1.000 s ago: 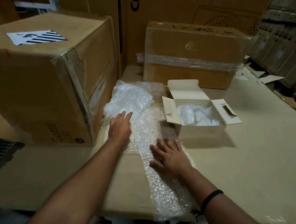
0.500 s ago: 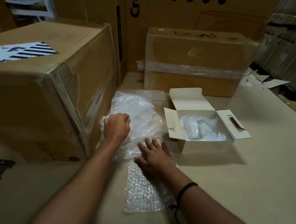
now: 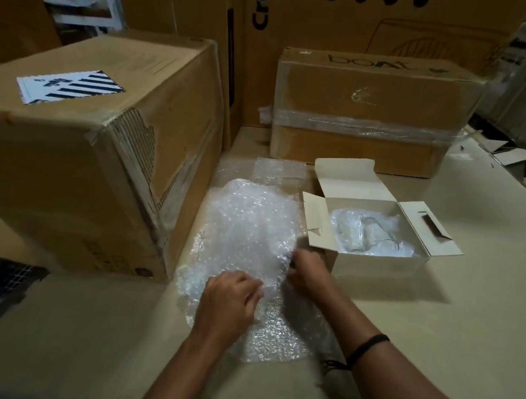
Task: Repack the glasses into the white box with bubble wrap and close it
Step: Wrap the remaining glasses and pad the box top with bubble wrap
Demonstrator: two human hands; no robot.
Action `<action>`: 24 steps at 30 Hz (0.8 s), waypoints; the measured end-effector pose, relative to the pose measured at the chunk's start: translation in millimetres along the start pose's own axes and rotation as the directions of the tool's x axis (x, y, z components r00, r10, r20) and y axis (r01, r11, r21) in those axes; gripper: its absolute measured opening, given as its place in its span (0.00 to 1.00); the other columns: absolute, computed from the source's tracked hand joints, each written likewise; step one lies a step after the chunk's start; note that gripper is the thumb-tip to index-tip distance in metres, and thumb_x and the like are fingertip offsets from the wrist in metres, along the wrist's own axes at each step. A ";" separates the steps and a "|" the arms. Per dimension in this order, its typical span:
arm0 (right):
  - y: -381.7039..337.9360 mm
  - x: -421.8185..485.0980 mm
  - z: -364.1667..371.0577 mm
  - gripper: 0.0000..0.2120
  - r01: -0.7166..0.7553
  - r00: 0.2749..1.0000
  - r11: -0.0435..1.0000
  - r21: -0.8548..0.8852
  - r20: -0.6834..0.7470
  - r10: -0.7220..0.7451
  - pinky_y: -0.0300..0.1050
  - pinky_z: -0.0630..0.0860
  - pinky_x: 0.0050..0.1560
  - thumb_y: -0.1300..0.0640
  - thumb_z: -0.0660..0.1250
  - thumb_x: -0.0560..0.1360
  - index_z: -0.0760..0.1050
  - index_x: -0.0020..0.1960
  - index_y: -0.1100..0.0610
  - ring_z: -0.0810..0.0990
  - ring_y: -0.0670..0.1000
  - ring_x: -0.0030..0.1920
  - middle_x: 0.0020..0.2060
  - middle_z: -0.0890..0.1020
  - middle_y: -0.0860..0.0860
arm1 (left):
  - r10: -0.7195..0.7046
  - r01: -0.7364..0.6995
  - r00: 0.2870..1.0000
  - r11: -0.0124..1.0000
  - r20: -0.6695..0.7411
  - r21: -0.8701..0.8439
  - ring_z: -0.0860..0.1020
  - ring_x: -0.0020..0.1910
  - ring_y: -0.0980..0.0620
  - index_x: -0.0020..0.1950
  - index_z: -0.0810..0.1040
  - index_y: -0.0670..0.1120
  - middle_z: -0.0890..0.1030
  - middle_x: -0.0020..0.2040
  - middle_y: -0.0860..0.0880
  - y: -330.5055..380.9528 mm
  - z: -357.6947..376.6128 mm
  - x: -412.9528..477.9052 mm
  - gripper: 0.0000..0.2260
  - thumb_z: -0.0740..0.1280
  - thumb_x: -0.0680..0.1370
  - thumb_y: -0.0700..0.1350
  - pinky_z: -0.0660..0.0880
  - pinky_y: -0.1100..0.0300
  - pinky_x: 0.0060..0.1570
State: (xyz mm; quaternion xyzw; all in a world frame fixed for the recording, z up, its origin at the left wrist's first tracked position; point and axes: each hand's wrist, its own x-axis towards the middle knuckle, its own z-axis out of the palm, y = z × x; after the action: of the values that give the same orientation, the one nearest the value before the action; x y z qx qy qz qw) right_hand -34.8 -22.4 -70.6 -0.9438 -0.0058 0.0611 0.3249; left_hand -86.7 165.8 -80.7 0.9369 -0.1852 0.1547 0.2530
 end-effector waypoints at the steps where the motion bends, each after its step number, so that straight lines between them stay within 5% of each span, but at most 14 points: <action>1: 1.7 -12.3 -4.0 0.10 0.009 0.998 0.990 0.137 -0.065 0.000 0.46 0.74 0.42 0.56 0.63 0.80 0.73 0.39 0.52 0.78 0.52 0.41 0.39 0.79 0.53 | 0.010 -0.010 1.000 1.000 0.017 0.005 0.78 0.41 0.54 0.48 0.84 0.53 0.82 0.43 0.56 2.8 5.6 -6.9 0.05 0.72 0.74 0.49 0.70 0.56 0.43; 2: -0.3 -21.9 -6.3 0.13 0.008 0.994 0.931 0.364 -0.104 0.032 0.46 0.75 0.41 0.49 0.60 0.81 0.75 0.41 0.53 0.79 0.52 0.40 0.39 0.81 0.53 | 0.020 -0.021 0.999 1.000 0.028 0.011 0.78 0.42 0.54 0.49 0.84 0.54 0.82 0.44 0.56 5.7 10.0 -11.8 0.06 0.70 0.74 0.50 0.70 0.56 0.43; 4: -6.6 -31.4 -10.3 0.26 -0.071 0.988 0.651 0.755 -0.037 0.151 0.49 0.77 0.40 0.37 0.54 0.79 0.77 0.50 0.58 0.82 0.55 0.40 0.44 0.84 0.58 | 0.036 -0.037 0.999 0.999 0.031 0.033 0.78 0.41 0.53 0.49 0.83 0.54 0.81 0.44 0.56 12.4 15.1 -18.9 0.07 0.67 0.74 0.51 0.70 0.56 0.42; 6: -9.9 -34.8 -14.8 0.25 -0.132 0.983 0.512 0.849 0.044 0.179 0.49 0.78 0.38 0.37 0.57 0.78 0.76 0.54 0.60 0.82 0.57 0.40 0.46 0.84 0.60 | 0.045 -0.046 0.999 0.997 0.028 0.066 0.78 0.42 0.52 0.49 0.83 0.55 0.81 0.44 0.56 19.9 16.0 -23.4 0.09 0.65 0.74 0.53 0.70 0.55 0.43; 10: -12.7 -42.7 -20.8 0.07 -0.063 0.985 0.642 0.764 -0.055 0.162 0.47 0.76 0.34 0.58 0.64 0.79 0.75 0.49 0.62 0.80 0.53 0.34 0.41 0.81 0.58 | -0.006 0.005 1.000 0.994 0.007 0.112 0.75 0.57 0.49 0.53 0.82 0.57 0.80 0.56 0.53 21.7 14.5 -30.1 0.16 0.62 0.72 0.61 0.67 0.50 0.54; 13: -12.8 -48.7 -17.7 0.09 -0.052 0.979 0.692 0.720 -0.102 0.179 0.47 0.75 0.35 0.53 0.63 0.80 0.75 0.46 0.58 0.80 0.53 0.35 0.39 0.81 0.54 | -0.051 0.047 0.998 0.995 0.036 0.091 0.74 0.62 0.47 0.53 0.83 0.58 0.79 0.60 0.53 14.2 11.8 -32.3 0.20 0.59 0.71 0.66 0.66 0.46 0.58; 17: -12.5 -58.8 -12.6 0.03 -0.061 0.967 0.740 0.669 -0.143 0.209 0.46 0.75 0.33 0.61 0.63 0.80 0.72 0.51 0.53 0.80 0.52 0.34 0.40 0.81 0.56 | -0.050 0.048 0.998 0.997 0.035 0.062 0.73 0.64 0.50 0.58 0.80 0.59 0.78 0.63 0.55 7.8 5.8 -30.4 0.20 0.61 0.72 0.66 0.63 0.48 0.60; 21: 2.4 -69.6 -9.2 0.06 -0.121 0.953 0.795 0.595 -0.155 0.261 0.43 0.73 0.31 0.59 0.62 0.80 0.71 0.57 0.55 0.79 0.51 0.35 0.41 0.80 0.55 | -0.297 0.296 0.954 0.955 0.033 0.028 0.61 0.73 0.48 0.73 0.67 0.55 0.66 0.74 0.51 -2.0 -9.2 -8.0 0.26 0.63 0.76 0.62 0.55 0.46 0.69; 24: 11.8 -78.1 -6.8 0.09 -0.171 0.954 0.833 0.527 -0.121 0.272 0.43 0.71 0.31 0.57 0.63 0.80 0.75 0.43 0.59 0.75 0.48 0.29 0.30 0.77 0.51 | -0.469 0.473 0.874 0.881 0.131 -0.003 0.65 0.71 0.45 0.76 0.62 0.52 0.69 0.73 0.49 -8.8 -15.2 16.1 0.28 0.62 0.78 0.60 0.57 0.48 0.66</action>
State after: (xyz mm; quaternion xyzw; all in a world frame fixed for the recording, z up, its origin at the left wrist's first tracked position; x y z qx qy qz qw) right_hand -111.8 -39.8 -63.8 -0.8194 0.1517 0.0068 0.5527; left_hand -71.7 176.6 -65.6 0.9571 0.0300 0.0257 0.2871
